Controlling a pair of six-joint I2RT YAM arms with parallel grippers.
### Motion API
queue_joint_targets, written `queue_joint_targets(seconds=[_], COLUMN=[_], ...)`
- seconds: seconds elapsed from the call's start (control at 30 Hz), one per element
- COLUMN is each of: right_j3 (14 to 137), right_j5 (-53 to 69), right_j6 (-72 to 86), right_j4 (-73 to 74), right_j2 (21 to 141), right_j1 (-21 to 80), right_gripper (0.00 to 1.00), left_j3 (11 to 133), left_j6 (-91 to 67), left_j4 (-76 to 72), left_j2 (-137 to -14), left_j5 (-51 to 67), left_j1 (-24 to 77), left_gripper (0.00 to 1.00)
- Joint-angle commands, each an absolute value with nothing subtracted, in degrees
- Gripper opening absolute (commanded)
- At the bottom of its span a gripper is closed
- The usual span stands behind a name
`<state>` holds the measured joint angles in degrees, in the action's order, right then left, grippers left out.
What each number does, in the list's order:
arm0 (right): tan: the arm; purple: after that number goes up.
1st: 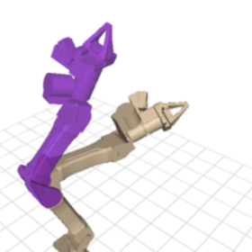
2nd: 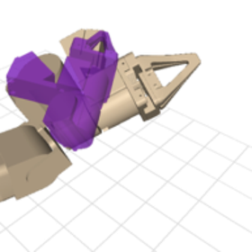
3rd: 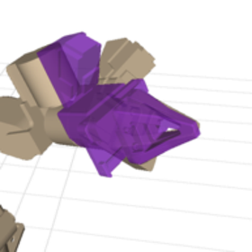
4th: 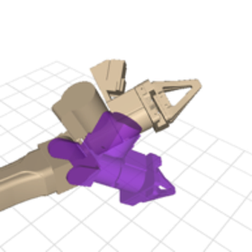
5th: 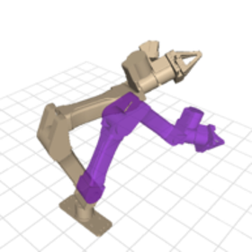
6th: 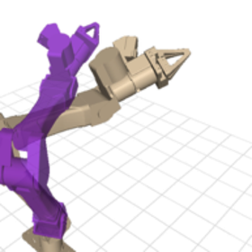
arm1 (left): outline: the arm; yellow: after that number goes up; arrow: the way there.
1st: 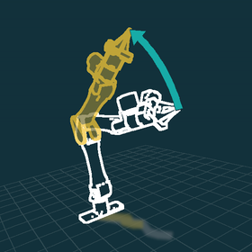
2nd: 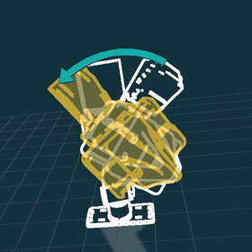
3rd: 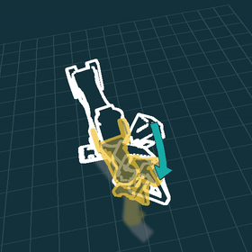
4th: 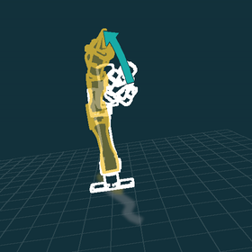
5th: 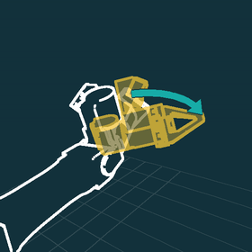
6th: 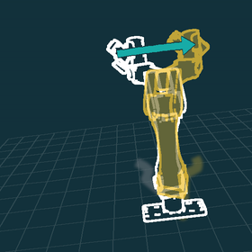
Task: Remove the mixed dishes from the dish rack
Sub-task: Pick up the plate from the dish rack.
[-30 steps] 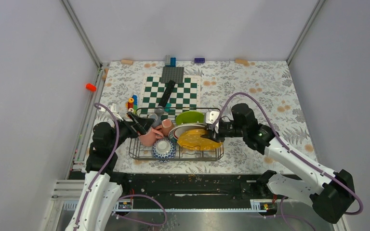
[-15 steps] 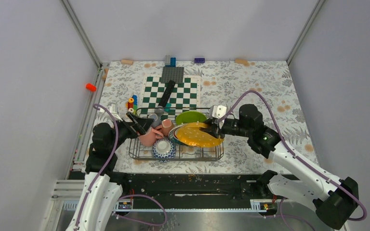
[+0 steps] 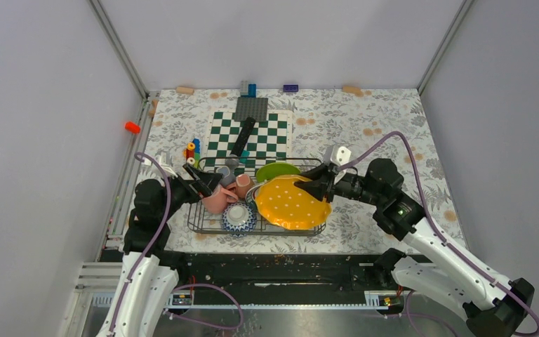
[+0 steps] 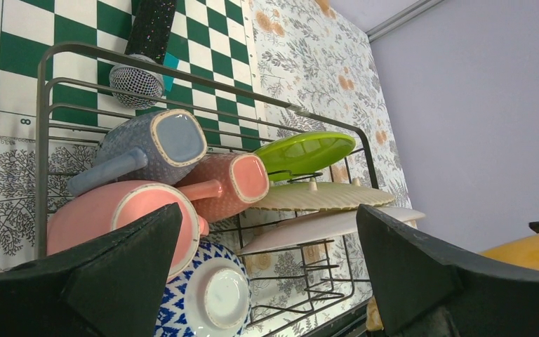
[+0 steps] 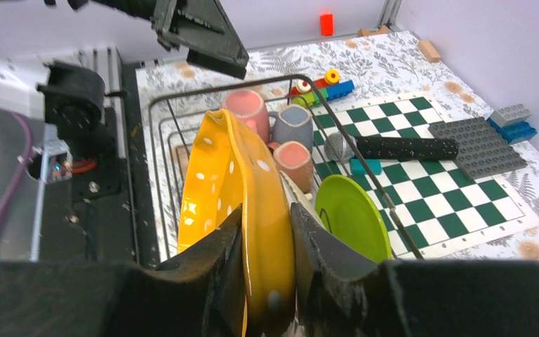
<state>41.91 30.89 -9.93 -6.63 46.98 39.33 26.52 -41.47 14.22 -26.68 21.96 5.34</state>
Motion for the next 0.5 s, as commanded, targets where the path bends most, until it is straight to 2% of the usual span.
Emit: queue_joint_targets(seconds=[0.0,0.47], right_j3=[45.06,50.53], right_j5=[27.25,18.24], right_j6=[2.46,24.24], right_j4=[-17.73,-12.44], right_j2=[43.63,44.96], right_j1=[39.70,39.73], right_gripper=[0.00,0.00], left_j3=[29.15,28.74], left_j6=[-42.16,-42.50], left_j4=[13.01,13.56], left_j2=[-25.40,-25.46], left_j5=[20.67,19.69], left_j1=[5.19,5.18], left_gripper=[0.99,0.99])
